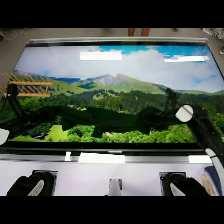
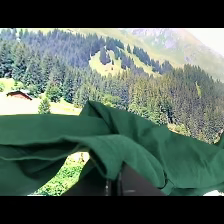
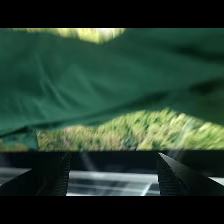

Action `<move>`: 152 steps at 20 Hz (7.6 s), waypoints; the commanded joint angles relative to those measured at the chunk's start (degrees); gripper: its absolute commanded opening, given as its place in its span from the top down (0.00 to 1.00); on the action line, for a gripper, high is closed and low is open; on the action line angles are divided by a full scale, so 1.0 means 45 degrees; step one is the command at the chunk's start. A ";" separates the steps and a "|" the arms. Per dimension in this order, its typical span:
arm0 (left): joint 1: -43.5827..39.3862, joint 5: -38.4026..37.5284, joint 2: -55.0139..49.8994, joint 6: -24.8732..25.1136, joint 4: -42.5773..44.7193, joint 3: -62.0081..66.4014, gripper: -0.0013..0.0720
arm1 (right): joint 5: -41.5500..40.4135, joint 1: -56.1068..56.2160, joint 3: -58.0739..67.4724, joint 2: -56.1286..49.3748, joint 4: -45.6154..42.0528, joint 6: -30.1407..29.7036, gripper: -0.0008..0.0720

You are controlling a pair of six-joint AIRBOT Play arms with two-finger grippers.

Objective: Fold the shirts.

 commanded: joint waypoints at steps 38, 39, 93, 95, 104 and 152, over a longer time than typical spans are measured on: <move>0.1569 -0.5945 0.0228 0.0675 0.3813 1.0190 0.93 | -0.1647 0.0000 0.8369 0.6761 -0.7509 0.1608 0.95; 0.1569 -0.6543 0.0228 0.0675 0.4192 0.9806 0.93 | -0.1341 0.0000 0.8369 0.6489 -0.7839 0.1608 0.95; 0.1579 -0.1146 0.0398 0.0321 0.3716 1.2939 0.93 | -0.1549 -0.1943 1.2094 0.5042 -0.5479 -0.3191 0.95; 0.1564 -0.1962 0.0432 -0.0491 0.3857 1.3347 0.93 | -0.0967 -0.1943 1.2099 0.6144 -0.6076 -0.1899 0.95; 0.1569 -0.3381 0.0097 -0.0680 0.2817 1.3168 0.93 | -0.0850 -0.1943 1.2094 0.5833 -0.7417 -0.1734 0.95; 0.3891 -0.4065 -1.0477 0.0884 -0.1093 0.2613 0.16 | 0.3934 -0.5974 0.8500 -0.7742 -0.1190 -0.3585 0.30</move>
